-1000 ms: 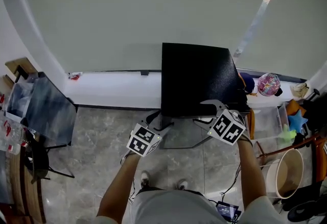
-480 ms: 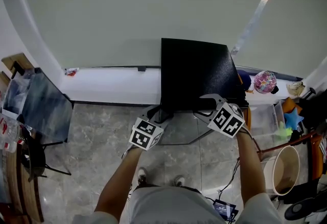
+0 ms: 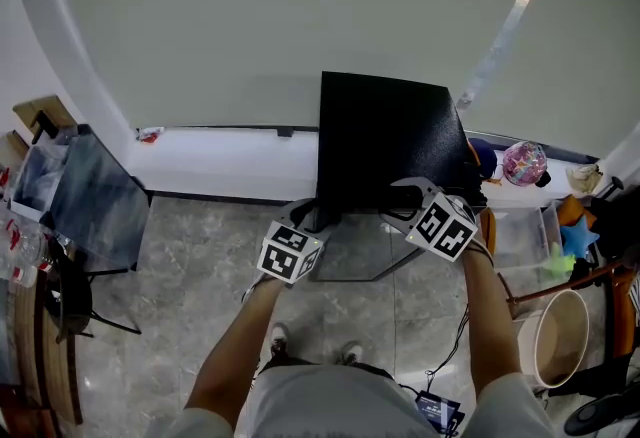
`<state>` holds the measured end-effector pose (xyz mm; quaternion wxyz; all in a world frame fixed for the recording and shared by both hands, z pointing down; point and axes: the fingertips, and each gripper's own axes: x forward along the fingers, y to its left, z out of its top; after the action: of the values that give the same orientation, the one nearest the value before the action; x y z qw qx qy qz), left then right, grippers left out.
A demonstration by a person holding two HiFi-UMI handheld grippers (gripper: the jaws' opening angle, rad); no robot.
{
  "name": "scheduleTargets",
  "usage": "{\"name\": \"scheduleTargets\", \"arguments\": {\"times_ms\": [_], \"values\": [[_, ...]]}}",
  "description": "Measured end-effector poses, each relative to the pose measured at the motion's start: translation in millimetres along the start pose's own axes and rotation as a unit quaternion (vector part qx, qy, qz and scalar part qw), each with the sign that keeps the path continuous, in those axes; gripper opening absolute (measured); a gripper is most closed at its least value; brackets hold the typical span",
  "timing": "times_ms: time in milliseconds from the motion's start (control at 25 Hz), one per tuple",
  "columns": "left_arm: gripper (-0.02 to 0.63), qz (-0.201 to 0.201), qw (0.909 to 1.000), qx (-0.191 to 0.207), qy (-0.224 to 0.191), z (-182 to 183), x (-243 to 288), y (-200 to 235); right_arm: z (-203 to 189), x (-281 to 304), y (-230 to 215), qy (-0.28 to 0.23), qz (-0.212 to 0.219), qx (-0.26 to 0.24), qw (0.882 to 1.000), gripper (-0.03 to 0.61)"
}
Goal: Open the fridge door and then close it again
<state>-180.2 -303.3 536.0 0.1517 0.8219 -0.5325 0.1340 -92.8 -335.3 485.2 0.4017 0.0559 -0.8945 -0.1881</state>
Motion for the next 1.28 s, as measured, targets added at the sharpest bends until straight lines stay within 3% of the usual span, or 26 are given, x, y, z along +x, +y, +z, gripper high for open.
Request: {"name": "scheduleTargets", "arguments": {"times_ms": [240,560,840,1040,1280], "values": [[0.211,0.019,0.9991,-0.036,-0.013,-1,-5,0,0,0,0,0.002,0.013,-0.011,1.000,0.198],[0.209,0.021,0.9995,-0.021,-0.007,-3,-6,-2,-1,0,4,0.031,0.021,-0.044,0.998,0.192],[0.236,0.019,0.9998,-0.003,-0.001,-4,-5,-8,-2,-1,2,0.011,0.028,-0.037,0.999,0.190],[0.195,0.022,0.9997,0.000,-0.001,-14,-25,-20,-1,-11,18,-0.018,0.052,-0.039,0.998,0.193],[0.213,0.065,0.9977,0.005,0.018,-20,-37,-34,-1,-20,30,-0.039,0.060,-0.066,0.995,0.196]]}}
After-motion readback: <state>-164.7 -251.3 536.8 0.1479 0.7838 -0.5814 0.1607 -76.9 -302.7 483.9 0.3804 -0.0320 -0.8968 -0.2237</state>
